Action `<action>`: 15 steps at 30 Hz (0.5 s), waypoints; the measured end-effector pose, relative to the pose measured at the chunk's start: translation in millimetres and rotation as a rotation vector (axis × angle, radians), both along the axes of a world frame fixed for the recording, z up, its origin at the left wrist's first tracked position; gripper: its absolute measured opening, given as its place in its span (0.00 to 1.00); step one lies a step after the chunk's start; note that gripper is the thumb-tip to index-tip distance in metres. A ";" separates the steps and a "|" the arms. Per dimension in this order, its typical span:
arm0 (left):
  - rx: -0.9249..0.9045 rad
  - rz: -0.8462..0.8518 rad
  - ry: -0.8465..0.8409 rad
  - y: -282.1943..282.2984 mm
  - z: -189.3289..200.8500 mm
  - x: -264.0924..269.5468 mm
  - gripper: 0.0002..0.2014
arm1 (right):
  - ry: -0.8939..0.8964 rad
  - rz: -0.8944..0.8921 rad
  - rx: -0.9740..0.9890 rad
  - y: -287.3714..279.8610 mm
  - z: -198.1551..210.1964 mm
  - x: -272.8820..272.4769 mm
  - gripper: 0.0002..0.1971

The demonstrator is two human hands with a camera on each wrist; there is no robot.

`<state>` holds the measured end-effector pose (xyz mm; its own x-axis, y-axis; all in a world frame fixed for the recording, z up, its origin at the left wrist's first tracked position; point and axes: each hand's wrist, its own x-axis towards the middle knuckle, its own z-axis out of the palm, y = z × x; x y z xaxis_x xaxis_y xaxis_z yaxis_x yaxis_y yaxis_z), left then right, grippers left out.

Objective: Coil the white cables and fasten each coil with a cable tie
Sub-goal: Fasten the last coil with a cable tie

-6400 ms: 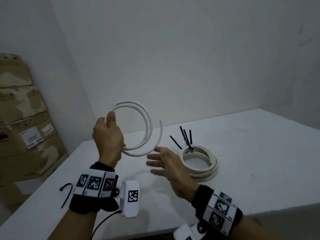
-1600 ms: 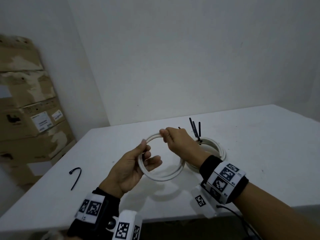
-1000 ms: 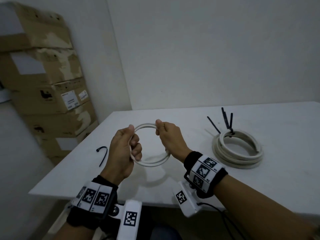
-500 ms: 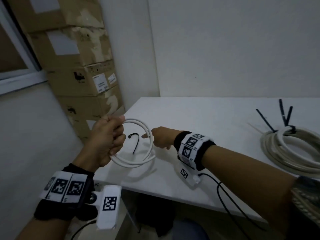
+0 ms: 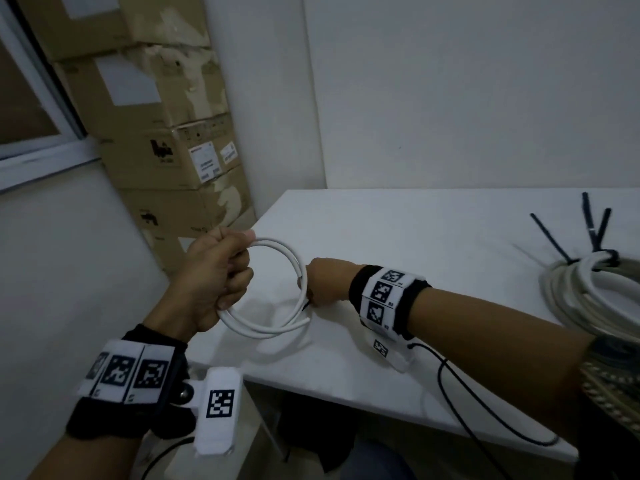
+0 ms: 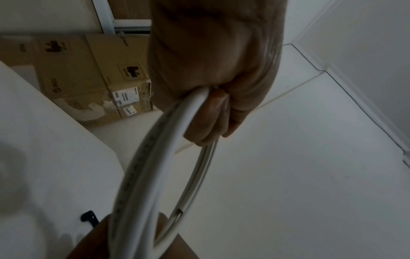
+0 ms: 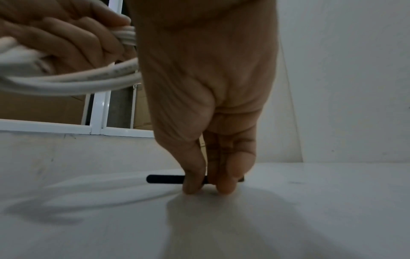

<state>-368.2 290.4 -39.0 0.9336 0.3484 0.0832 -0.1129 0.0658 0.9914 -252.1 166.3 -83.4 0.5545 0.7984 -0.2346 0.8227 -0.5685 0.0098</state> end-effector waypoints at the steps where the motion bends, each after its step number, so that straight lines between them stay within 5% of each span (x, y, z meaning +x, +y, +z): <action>1: 0.013 -0.022 -0.002 -7.2 1.2 3.6 0.18 | -0.007 -0.007 0.000 -10.6 -2.1 1.0 0.09; 10: 0.148 -0.185 0.054 -103.8 7.8 42.4 0.16 | 0.156 -0.348 0.450 -182.5 28.3 -9.5 0.09; 15: 0.217 -0.282 0.082 -171.3 10.5 64.6 0.17 | 0.274 -0.545 0.948 -272.5 43.3 -32.5 0.11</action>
